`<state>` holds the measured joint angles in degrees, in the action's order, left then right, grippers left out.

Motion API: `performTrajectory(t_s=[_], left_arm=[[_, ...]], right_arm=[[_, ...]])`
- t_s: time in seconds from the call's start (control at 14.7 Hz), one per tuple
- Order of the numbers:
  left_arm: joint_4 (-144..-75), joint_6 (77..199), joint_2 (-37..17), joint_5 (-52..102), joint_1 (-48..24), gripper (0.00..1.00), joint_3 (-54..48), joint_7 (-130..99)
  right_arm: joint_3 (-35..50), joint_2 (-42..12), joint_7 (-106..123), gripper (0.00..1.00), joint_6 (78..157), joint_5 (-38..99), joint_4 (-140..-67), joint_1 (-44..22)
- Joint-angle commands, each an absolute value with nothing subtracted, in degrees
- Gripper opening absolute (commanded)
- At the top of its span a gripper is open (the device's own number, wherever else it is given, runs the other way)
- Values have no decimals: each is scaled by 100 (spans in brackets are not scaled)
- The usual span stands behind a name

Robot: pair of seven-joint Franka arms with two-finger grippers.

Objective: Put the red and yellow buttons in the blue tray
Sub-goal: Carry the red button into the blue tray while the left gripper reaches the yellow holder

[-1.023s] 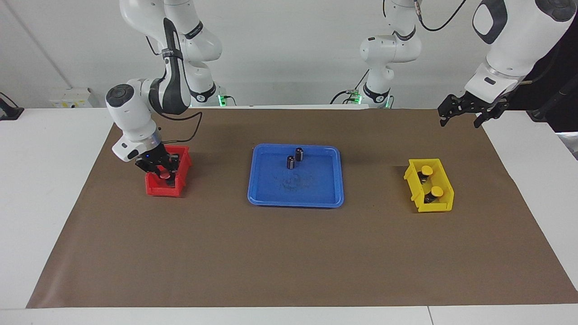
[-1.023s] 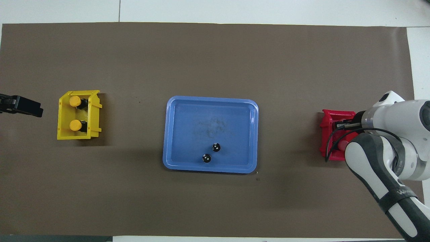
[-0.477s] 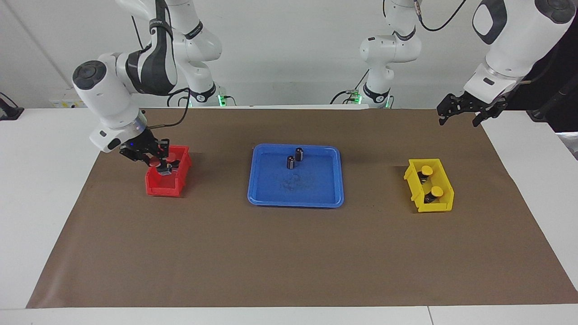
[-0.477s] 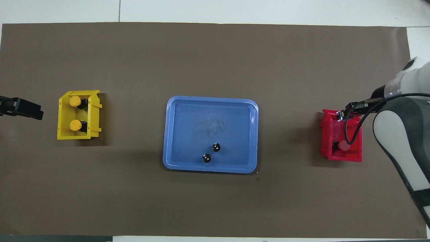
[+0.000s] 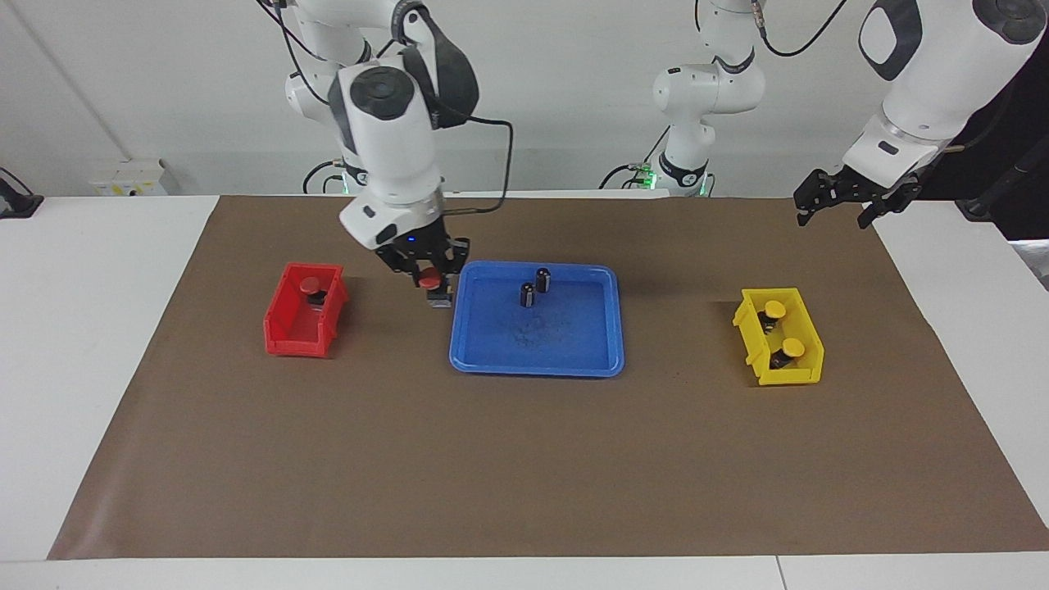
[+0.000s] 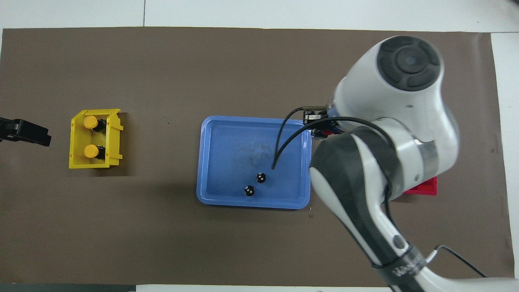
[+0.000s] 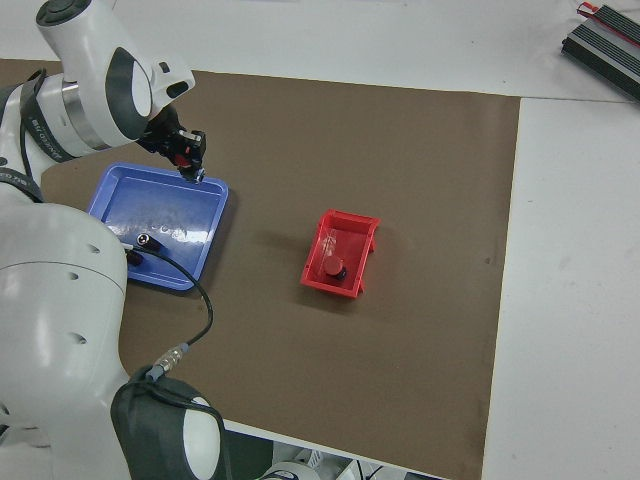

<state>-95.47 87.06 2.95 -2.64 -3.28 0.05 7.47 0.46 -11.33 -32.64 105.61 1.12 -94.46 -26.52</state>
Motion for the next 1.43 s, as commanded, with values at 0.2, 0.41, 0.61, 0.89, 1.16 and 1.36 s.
performTrajectory(t_s=[0.2, 0.41, 0.61, 0.89, 1.16, 1.36], left_arm=[[-9773, 8754, 492, -176, -290, 100, 26, 581], [-10228, 9392, 632, -176, -290, 100, 18, 387], [-10722, 10053, 651, -176, -273, 96, 26, 281], [-10986, 10940, 124, -176, -114, 84, 26, 290], [-11617, 11739, -53, -176, -114, 77, 26, 325], [-11944, 11944, -61, -176, -114, 68, 26, 351]], right_arm=[[18, -1907, -4131, 14, 11310, -123, -9491, -3348], [9, -2143, -4289, 14, 11583, -228, -9606, -3595], [18, -2223, -4289, 16, 11767, -526, -9676, -3595], [18, -2224, -4307, 20, 12471, -571, -10177, -3595], [18, -2224, -4386, 67, 12375, -554, -10038, -3568], [-17, -2127, -4298, 70, 11816, -554, -9451, -3341]])
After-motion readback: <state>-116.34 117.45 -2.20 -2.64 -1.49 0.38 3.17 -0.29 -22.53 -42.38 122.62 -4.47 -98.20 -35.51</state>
